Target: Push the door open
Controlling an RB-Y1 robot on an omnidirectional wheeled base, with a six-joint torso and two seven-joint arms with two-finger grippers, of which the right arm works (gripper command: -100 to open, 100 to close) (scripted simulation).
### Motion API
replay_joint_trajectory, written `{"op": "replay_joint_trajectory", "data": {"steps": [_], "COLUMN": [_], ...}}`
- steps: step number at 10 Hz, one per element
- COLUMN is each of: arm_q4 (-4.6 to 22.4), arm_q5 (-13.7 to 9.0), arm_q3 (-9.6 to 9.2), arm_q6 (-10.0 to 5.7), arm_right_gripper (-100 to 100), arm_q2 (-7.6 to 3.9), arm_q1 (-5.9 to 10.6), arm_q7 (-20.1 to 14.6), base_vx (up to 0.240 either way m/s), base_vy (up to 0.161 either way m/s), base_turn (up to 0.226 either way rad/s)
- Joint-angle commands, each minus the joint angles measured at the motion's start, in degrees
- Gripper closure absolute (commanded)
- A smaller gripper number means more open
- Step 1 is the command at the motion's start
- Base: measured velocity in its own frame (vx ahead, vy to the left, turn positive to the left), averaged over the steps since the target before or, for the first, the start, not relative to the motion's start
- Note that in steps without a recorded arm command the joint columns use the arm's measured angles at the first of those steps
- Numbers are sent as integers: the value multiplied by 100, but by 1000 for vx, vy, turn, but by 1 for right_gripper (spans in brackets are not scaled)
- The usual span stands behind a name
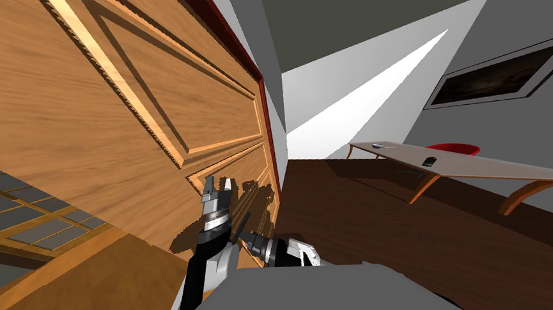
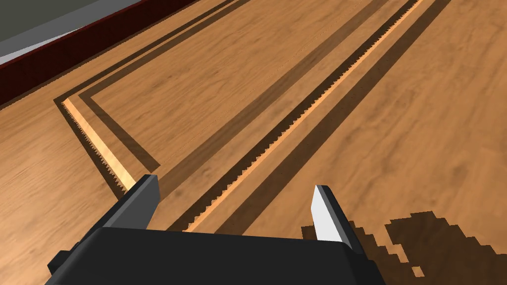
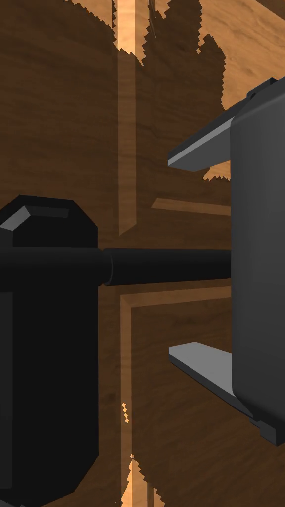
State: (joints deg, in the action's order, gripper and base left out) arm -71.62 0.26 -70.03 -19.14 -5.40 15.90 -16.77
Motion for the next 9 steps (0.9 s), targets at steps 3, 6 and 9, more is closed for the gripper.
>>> {"op": "replay_joint_trajectory", "data": {"steps": [3,6,9], "arm_q4": [110,98,98], "arm_q5": [1,1,1], "arm_q3": [55,46,46], "arm_q6": [9,4,4], "arm_right_gripper": [-100,100,100], "arm_q2": [111,93,93], "arm_q1": [-15,-12,-12], "arm_q7": [22,19,19], "base_vx": [42,4,-5], "base_vy": [169,11,-16], "base_turn": [27,0,0]}}
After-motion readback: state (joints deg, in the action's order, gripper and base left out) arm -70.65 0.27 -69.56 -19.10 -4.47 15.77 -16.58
